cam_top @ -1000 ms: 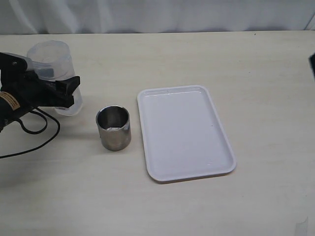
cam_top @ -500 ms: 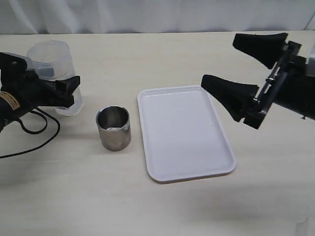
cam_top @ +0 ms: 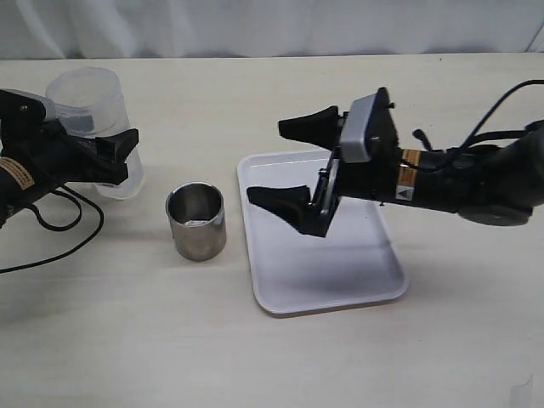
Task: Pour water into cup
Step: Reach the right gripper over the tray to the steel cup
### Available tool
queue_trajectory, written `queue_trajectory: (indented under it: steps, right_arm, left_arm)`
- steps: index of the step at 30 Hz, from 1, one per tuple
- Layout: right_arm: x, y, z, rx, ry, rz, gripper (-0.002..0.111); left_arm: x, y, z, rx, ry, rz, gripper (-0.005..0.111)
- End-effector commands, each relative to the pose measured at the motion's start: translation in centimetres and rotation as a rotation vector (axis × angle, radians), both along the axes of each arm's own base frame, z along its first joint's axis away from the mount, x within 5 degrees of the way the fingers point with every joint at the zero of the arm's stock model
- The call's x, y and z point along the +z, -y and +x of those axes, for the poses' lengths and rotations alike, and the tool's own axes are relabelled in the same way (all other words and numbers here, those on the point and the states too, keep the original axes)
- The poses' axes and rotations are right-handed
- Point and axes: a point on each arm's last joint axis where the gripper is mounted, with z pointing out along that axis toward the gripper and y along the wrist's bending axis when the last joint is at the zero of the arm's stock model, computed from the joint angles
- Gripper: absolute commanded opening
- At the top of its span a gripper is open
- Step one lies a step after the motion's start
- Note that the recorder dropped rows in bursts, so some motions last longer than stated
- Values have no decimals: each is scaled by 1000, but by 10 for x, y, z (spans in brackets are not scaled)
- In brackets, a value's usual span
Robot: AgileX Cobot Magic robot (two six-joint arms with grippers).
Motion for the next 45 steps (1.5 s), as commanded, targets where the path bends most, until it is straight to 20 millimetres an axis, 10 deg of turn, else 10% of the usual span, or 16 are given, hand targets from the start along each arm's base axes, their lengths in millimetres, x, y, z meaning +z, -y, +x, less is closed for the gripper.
queue_trajectory:
  steps: [1,9,45]
  right_arm:
    - [-18,-29,5,52,-13,-67,106]
    - [-30,-65,-1,142,-13,-70,106]
    - [-68,-106,17,197,-17,-128,106]
  left_arm:
    - [7,1,3,-7,59,-34,0]
    - [8,1,3,-7,61,-37,0]
    - [8,1,3,-9,62,-37,0]
